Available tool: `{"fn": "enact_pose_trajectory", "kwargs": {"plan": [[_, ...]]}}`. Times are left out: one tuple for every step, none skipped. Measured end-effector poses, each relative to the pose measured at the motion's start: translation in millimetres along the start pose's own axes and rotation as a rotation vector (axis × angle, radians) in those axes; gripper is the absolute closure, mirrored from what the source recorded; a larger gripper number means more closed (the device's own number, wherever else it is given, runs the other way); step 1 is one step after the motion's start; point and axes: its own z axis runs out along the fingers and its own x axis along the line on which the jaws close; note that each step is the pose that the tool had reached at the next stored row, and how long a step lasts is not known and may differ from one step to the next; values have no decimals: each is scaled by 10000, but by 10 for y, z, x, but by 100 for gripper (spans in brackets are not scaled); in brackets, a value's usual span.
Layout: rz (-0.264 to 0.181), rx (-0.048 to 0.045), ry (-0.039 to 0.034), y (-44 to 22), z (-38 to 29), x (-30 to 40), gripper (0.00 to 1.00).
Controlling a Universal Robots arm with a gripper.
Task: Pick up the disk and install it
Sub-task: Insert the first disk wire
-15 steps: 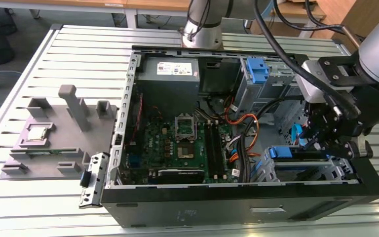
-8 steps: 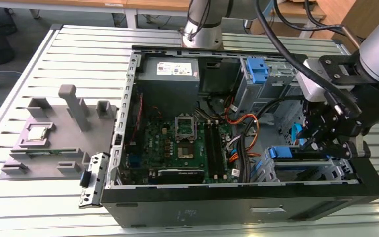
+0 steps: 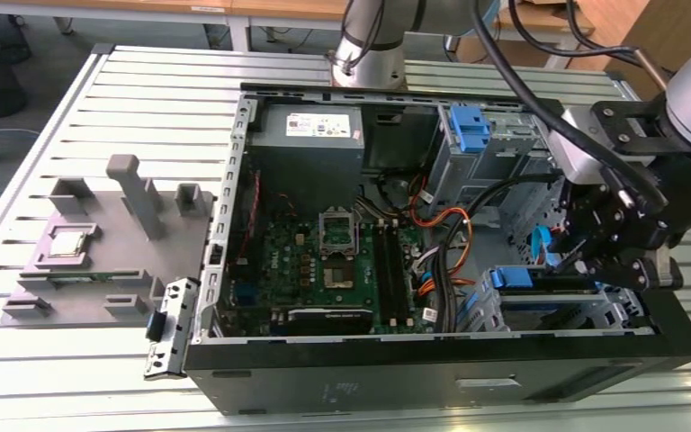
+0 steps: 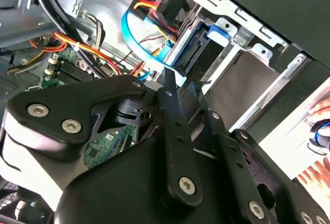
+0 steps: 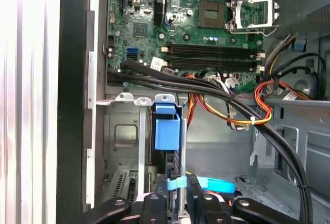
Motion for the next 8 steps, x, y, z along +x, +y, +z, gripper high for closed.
{"fn": "enact_pose_trajectory", "kwargs": {"plan": [[49,5,2,-9,1,0,71],[120,11,4,-15,2,0,71],[213,19,8,-16,2,0,71],[316,29,11,-17,2,1,71],[391,35,11,-18,3,1,71],[400,36,11,-19,3,1,71],[402,37,11,-19,4,1,71],[405,37,10,-19,4,1,71]]}}
